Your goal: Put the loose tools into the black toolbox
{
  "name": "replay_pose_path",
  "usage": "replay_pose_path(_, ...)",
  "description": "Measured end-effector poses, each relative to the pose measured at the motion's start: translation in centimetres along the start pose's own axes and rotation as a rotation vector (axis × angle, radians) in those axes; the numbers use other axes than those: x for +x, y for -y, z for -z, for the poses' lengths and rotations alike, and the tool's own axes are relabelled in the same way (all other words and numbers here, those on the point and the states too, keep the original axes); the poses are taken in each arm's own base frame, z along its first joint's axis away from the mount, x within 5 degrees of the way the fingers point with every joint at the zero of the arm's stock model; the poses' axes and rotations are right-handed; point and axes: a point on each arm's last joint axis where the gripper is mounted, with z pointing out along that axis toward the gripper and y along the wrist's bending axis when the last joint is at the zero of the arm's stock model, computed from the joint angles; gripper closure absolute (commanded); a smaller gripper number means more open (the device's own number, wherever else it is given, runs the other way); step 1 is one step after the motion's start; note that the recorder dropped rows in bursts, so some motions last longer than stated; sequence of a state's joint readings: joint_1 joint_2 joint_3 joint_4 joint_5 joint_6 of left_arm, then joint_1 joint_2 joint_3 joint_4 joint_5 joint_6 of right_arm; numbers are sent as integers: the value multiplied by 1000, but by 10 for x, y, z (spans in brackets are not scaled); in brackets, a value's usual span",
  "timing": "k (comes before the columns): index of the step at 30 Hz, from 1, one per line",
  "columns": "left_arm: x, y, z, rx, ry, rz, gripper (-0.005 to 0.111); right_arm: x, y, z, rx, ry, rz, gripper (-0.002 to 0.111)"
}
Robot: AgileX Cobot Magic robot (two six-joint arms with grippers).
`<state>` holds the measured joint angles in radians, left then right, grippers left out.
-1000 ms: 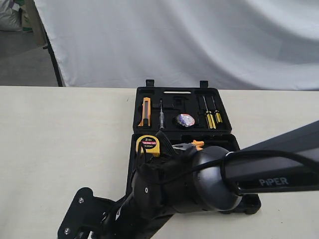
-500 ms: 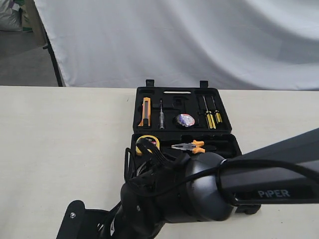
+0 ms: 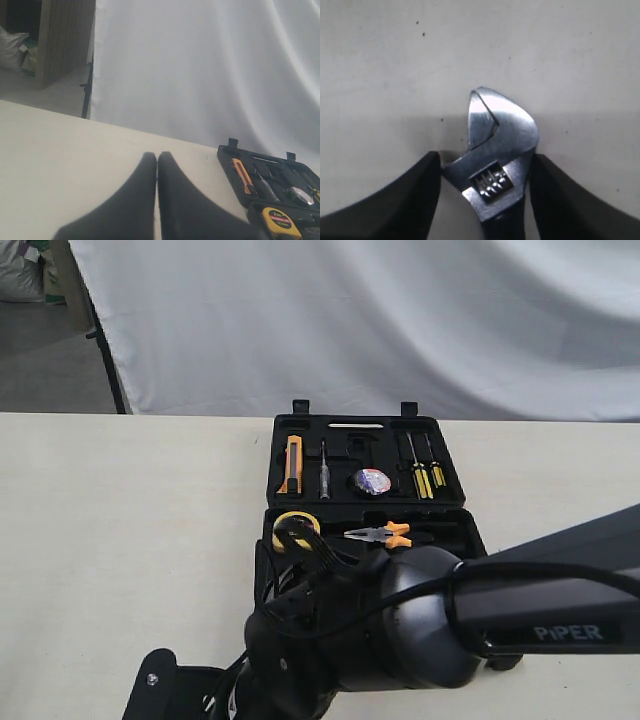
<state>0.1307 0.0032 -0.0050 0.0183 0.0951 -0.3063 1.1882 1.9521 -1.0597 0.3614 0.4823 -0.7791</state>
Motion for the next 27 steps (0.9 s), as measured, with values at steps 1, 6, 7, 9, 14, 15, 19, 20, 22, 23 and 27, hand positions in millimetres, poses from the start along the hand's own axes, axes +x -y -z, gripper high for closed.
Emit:
replay_pose_path(1,0,0,0,0,0,0,106,2,-1,2,-7,-13,7,109)
replay_pose_path(6,0,0,0,0,0,0,106,4,-3,17,6,-42,4,109)
replay_pose_path(7,0,0,0,0,0,0,106,4,-2,21,24,-44,10,109)
replay_pose_path(9,0,0,0,0,0,0,106,2,0,31,59,-37,1,109)
replay_pose_path(14,0,0,0,0,0,0,106,3,4,38,114,-53,-12,109)
replay_pose_path(15,0,0,0,0,0,0,106,4,4,38,117,-55,-13,109)
replay_pose_path(19,0,0,0,0,0,0,106,4,4,38,121,-53,-41,109)
replay_pose_path(20,0,0,0,0,0,0,106,4,4,38,121,-53,-46,109)
replay_pose_path(22,0,0,0,0,0,0,106,4,4,38,121,-53,-48,109)
replay_pose_path(23,0,0,0,0,0,0,106,4,4,38,121,-53,-50,109)
replay_pose_path(27,0,0,0,0,0,0,106,4,4,38,122,-53,-52,109)
